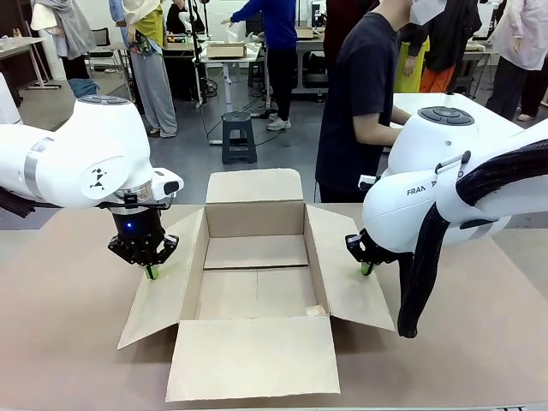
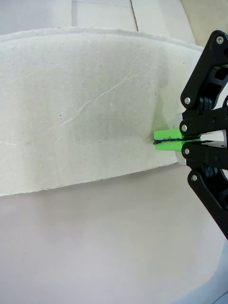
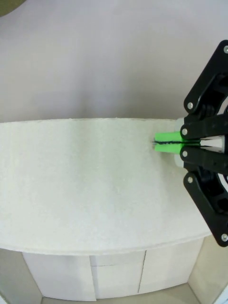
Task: Wrap the clocks to prevent damage.
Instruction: Once the human has placed the objects inside and stepped back, release both hands from the side flaps of the Package Box.
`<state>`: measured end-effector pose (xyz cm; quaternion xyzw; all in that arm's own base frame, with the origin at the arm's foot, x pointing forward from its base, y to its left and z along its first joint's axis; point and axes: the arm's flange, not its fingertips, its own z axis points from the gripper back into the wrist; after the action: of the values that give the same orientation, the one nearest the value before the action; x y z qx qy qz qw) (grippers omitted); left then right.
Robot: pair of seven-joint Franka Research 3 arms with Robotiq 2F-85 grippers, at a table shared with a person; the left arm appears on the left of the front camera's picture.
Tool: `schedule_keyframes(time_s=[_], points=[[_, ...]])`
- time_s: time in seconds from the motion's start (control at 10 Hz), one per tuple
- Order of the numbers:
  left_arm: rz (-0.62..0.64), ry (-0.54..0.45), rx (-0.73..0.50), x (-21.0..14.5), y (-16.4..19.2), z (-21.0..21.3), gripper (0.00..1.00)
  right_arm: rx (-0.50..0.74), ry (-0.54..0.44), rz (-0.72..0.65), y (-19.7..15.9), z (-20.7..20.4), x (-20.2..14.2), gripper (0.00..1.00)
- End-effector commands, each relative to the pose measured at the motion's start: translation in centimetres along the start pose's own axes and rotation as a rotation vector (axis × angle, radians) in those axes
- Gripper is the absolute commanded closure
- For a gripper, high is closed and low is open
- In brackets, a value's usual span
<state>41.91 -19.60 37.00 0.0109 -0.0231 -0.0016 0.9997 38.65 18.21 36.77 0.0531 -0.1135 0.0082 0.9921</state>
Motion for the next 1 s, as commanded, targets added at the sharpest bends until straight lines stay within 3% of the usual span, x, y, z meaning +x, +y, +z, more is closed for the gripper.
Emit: schedule_keyframes(time_s=[0.0, 0.9], points=[[0.000, 0.007, 0.004, -0.10, 0.03, -0.07, 1.00, -0.012, -0.011, 0.008, -0.19, -0.03, 0.15, 0.99], [0.000, 0.007, 0.004, -0.10, 0.03, -0.07, 1.00, -0.012, -0.011, 0.008, -0.19, -0.03, 0.15, 0.99]])
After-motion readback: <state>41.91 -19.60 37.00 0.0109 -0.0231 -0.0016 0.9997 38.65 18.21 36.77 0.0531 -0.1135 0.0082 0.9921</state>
